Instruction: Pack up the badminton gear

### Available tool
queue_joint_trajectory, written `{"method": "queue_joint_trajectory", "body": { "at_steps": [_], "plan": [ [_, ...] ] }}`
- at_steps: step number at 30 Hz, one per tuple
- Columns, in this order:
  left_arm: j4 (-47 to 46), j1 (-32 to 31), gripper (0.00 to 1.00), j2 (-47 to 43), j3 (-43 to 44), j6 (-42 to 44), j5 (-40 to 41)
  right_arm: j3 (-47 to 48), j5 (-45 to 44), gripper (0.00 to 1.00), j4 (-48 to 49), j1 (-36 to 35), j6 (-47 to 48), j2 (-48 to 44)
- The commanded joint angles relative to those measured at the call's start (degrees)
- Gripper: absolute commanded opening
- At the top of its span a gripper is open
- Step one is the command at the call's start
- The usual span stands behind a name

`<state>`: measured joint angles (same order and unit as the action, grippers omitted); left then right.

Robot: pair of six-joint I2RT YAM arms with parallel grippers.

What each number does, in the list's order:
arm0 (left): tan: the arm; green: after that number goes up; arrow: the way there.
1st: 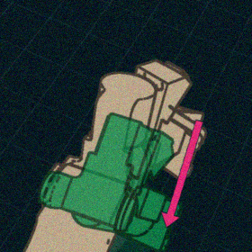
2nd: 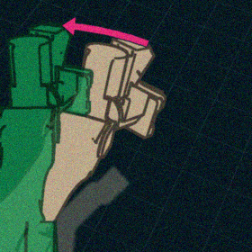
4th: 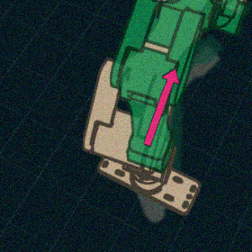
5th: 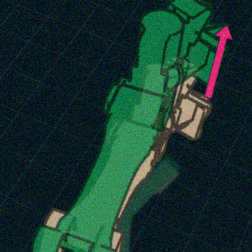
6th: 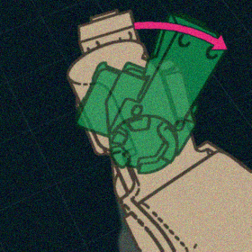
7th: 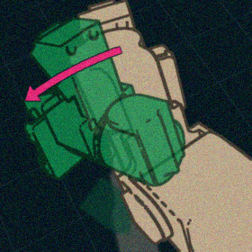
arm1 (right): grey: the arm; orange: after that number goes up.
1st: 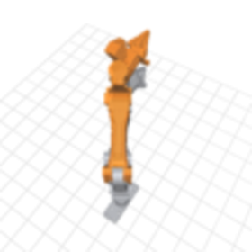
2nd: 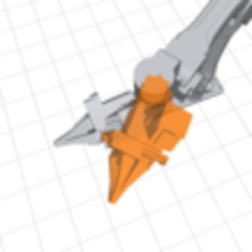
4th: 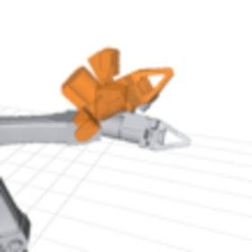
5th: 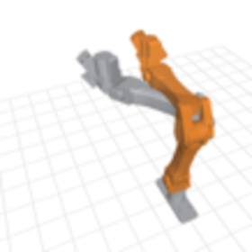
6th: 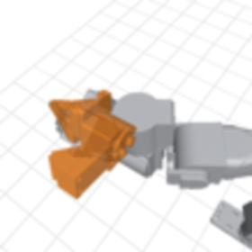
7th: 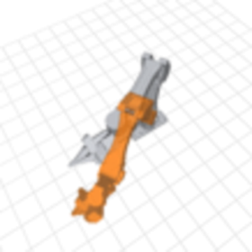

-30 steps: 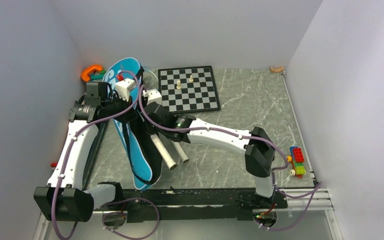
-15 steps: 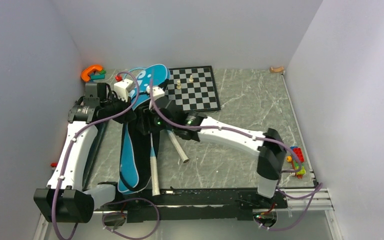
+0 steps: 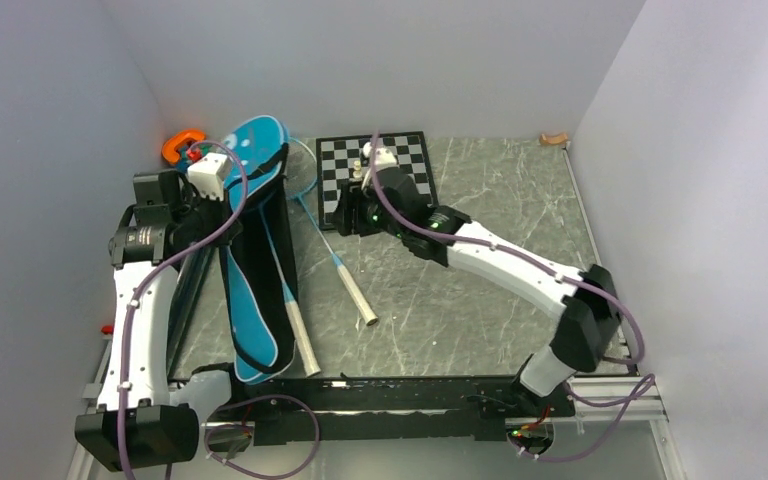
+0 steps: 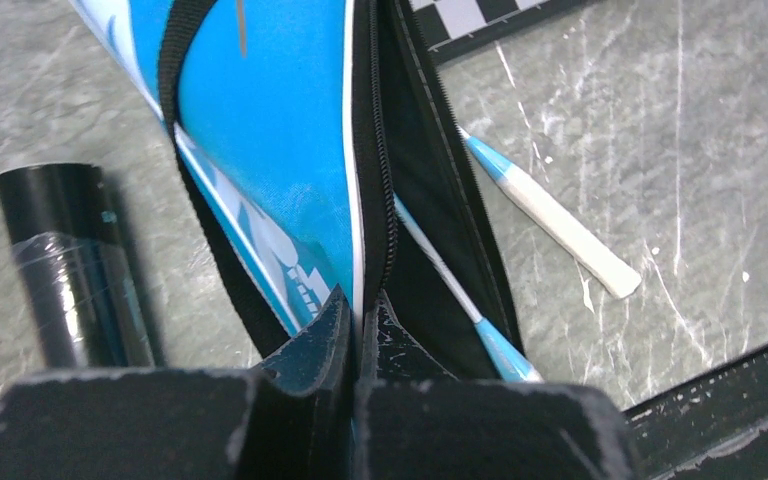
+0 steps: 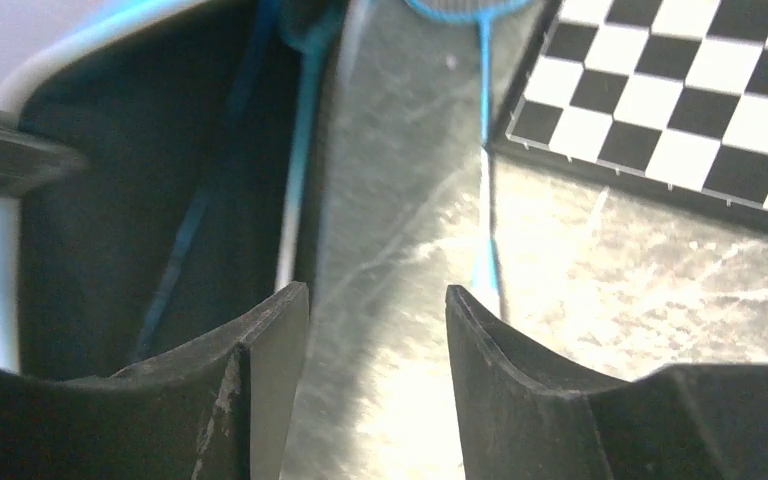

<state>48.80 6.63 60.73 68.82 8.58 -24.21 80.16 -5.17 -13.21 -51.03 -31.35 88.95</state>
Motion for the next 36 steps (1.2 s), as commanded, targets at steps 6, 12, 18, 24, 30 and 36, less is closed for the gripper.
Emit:
{"method": "queue_joint_trajectory", "body": {
  "at_steps": [6, 12, 18, 24, 30, 36],
  "plan": [
    [-3.7, 1.2, 0.0, -4.3, 5.3, -3.2, 0.9, 1.8, 0.7, 0.66, -0.1, -0.4, 6.1, 16.5],
    [-3.1, 1.3, 0.0, -4.6, 5.2, -2.5, 0.9, 6.5, -2.0, 0.73, 0.9, -0.8, 9.0, 26.3],
    [-2.6, 1.3, 0.0, -4.4, 5.2, -2.1, 0.3, 12.8, -4.9, 0.72, 0.3, -1.4, 11.0, 33.9],
    [-1.6, 1.4, 0.0, -5.0, 6.3, -1.9, -0.3, 18.0, -8.3, 0.66, -0.7, -3.3, 13.5, 40.4],
    [-1.0, 1.4, 0.0, -5.1, 6.8, -2.1, -0.8, 18.0, -7.8, 0.47, 0.9, -4.1, 14.4, 42.5],
    [-1.0, 1.4, 0.0, -6.0, 6.2, -2.1, -0.8, 17.0, -7.8, 0.13, 2.6, -5.6, 17.1, 41.5]
  ]
}}
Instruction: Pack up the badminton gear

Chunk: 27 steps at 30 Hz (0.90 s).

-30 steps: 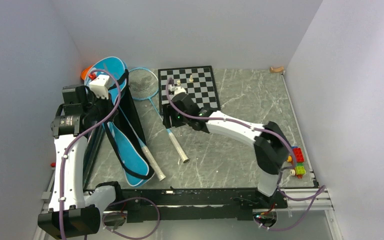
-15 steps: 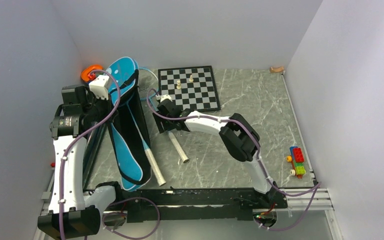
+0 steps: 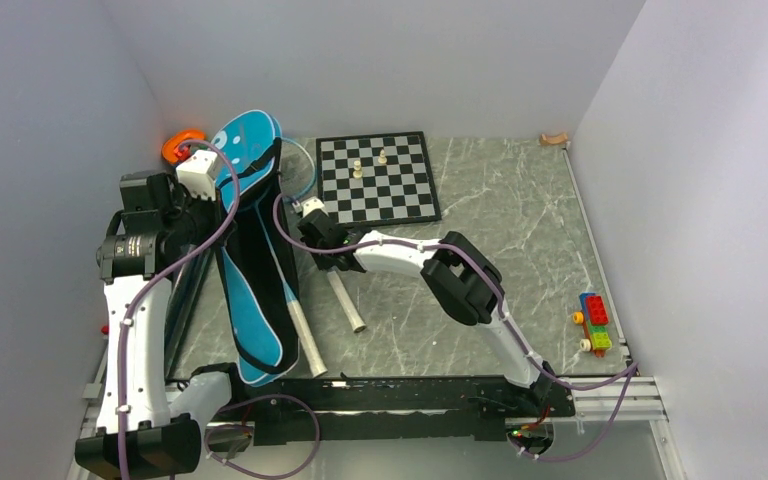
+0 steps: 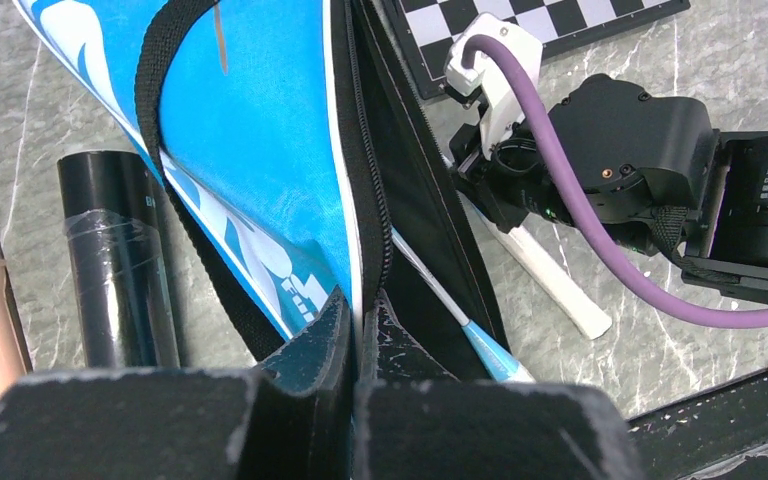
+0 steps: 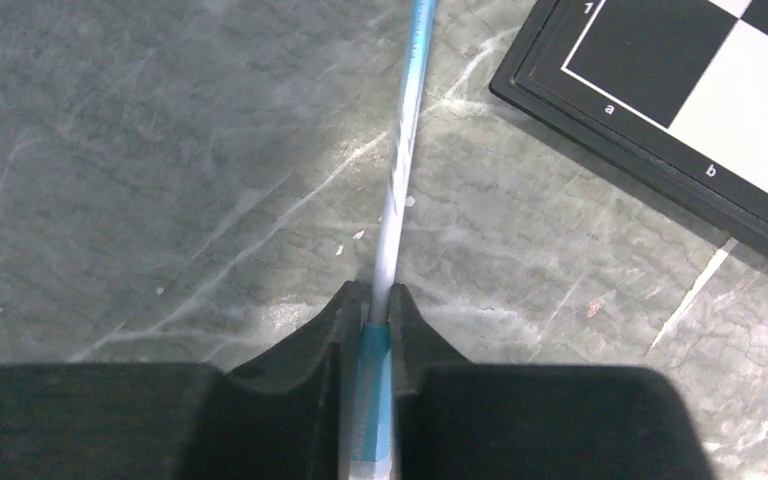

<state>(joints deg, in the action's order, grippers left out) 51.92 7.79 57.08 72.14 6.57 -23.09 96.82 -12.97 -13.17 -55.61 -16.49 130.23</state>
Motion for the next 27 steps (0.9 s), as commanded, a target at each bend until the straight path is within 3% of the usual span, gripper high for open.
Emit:
{"method": "queue_joint_trajectory", "body": {
  "at_steps": [1, 3, 27],
  "plan": [
    [-4.0, 0.3, 0.0, -2.4, 3.0, 0.0, -1.9, 0.0, -0.1, 0.07, 3.0, -1.2, 2.7, -0.4],
    [-3.8, 0.3, 0.0, -2.5, 3.4, 0.0, -2.0, -0.7, -0.3, 0.0, 3.9, -1.5, 3.6, -1.9],
    [-4.4, 0.2, 0.0, -5.0, 5.2, -1.1, -3.3, -14.5, -2.1, 0.0, 6.2, -2.6, 3.7, -37.2]
  ]
}}
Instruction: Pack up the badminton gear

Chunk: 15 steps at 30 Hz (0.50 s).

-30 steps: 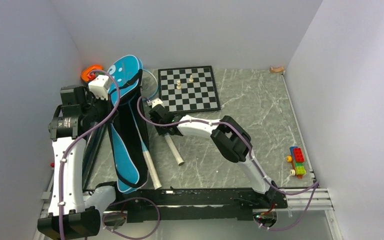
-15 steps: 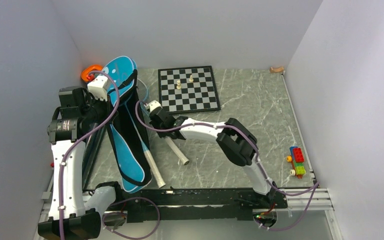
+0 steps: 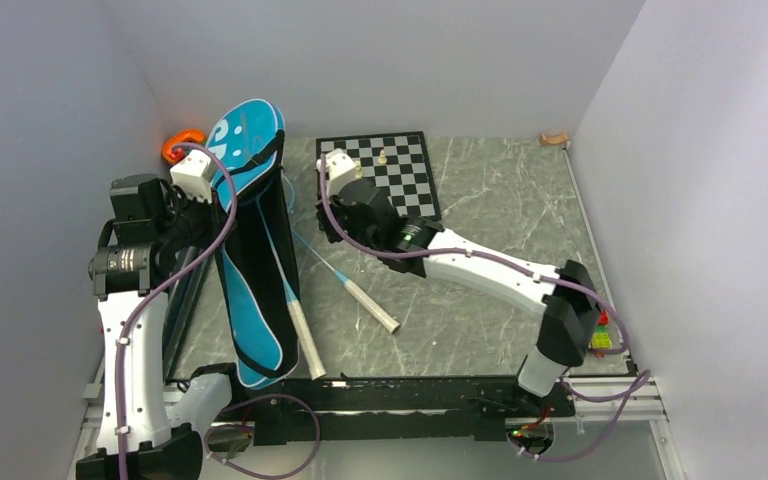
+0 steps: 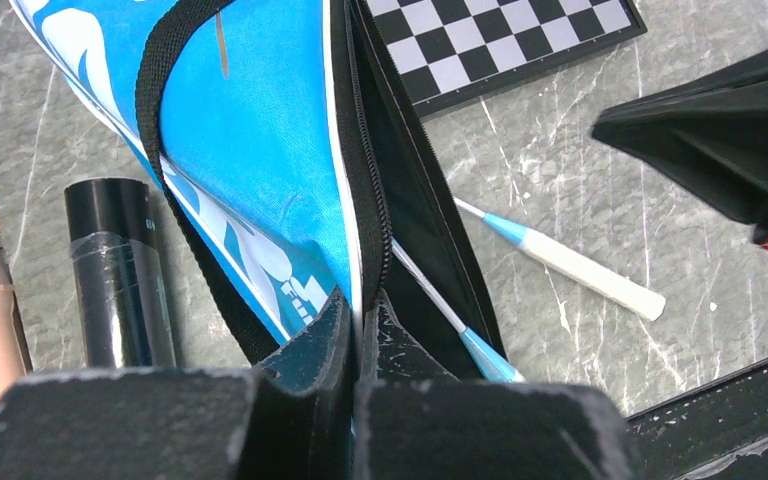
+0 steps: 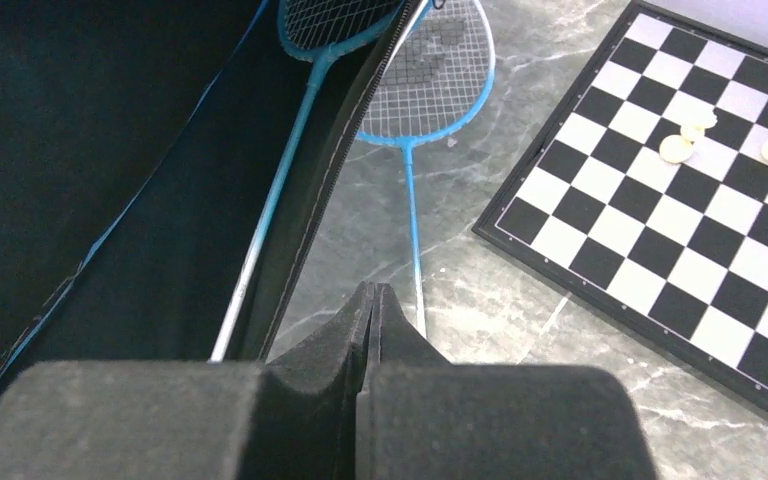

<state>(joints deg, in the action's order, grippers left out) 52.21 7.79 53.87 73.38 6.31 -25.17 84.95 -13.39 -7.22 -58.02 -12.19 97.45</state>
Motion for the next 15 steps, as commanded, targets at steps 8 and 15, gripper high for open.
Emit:
{"method": "queue_joint_trajectory", "body": {
  "at_steps": [8, 15],
  "plan": [
    [-4.5, 0.3, 0.0, -2.7, 4.4, -1.3, -0.9, -4.8, 0.4, 0.02, -3.8, 1.3, -0.4, -1.4],
    [-3.4, 0.3, 0.0, -3.8, 3.7, 0.1, 0.9, 0.2, 8.4, 0.5, -3.9, 4.2, 1.7, 12.3]
  ]
}}
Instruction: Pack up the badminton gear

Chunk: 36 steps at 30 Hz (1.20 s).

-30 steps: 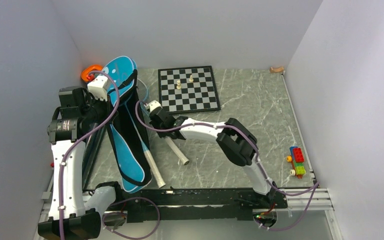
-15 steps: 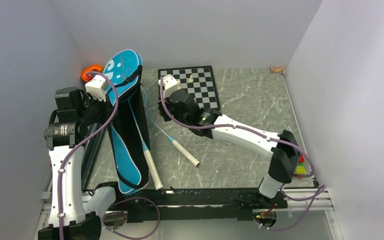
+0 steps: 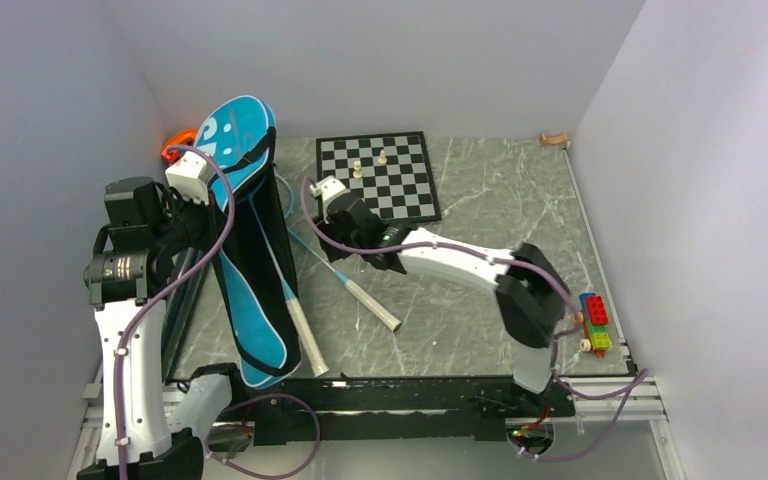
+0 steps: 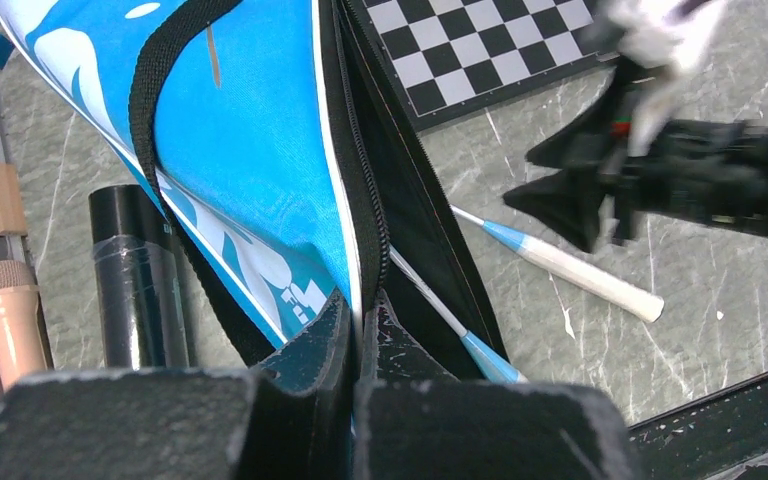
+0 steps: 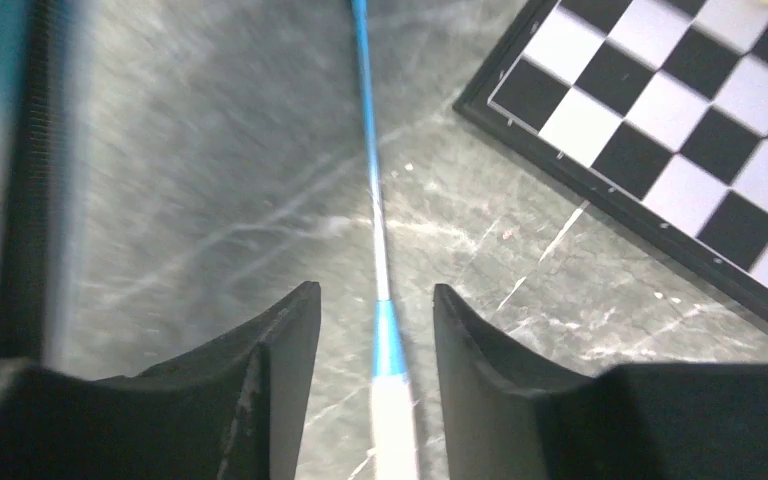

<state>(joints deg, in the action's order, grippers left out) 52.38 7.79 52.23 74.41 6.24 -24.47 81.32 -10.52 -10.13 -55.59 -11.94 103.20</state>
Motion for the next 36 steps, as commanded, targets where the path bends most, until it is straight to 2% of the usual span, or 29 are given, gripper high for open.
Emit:
{"method": "queue_joint_trajectory", "body": {
  "at_steps": [1, 6, 15, 24, 26, 29, 32, 36],
  "plan": [
    [-3.4, 0.3, 0.0, -2.2, 2.6, 0.4, 0.4, 5.7, 6.1, 0.52, -1.0, 2.1, 2.0, 8.8],
    [-2.6, 0.4, 0.0, -2.4, 2.5, 1.5, 0.8, 11.0, 7.8, 0.56, 0.7, 2.2, 6.0, 17.6],
    [-2.0, 0.6, 0.0, -2.5, 1.8, 1.8, 0.3, 17.6, 7.1, 0.63, 3.1, 1.9, 7.9, 26.7],
    [-1.8, 0.7, 0.0, -3.4, 1.3, 2.2, 0.1, 23.2, 4.4, 0.59, 0.7, 0.7, 9.3, 33.2],
    [-1.8, 0.7, 0.0, -3.6, 1.1, 2.2, 0.0, 22.9, 5.0, 0.53, 0.7, 0.7, 9.3, 33.6],
    [-2.1, 0.8, 0.0, -3.9, 0.4, 2.2, 0.1, 21.6, 5.4, 0.33, 1.0, 0.7, 9.3, 33.1],
    [-2.3, 0.8, 0.0, -4.1, -0.4, 2.0, 0.0, 19.0, 5.2, 0.0, 2.8, 0.7, 9.8, 31.1],
    [-2.5, 0.8, 0.0, -4.2, -0.5, 1.8, -0.1, 14.2, 4.1, 0.0, 7.0, 0.6, 10.7, 25.8]
  ]
}}
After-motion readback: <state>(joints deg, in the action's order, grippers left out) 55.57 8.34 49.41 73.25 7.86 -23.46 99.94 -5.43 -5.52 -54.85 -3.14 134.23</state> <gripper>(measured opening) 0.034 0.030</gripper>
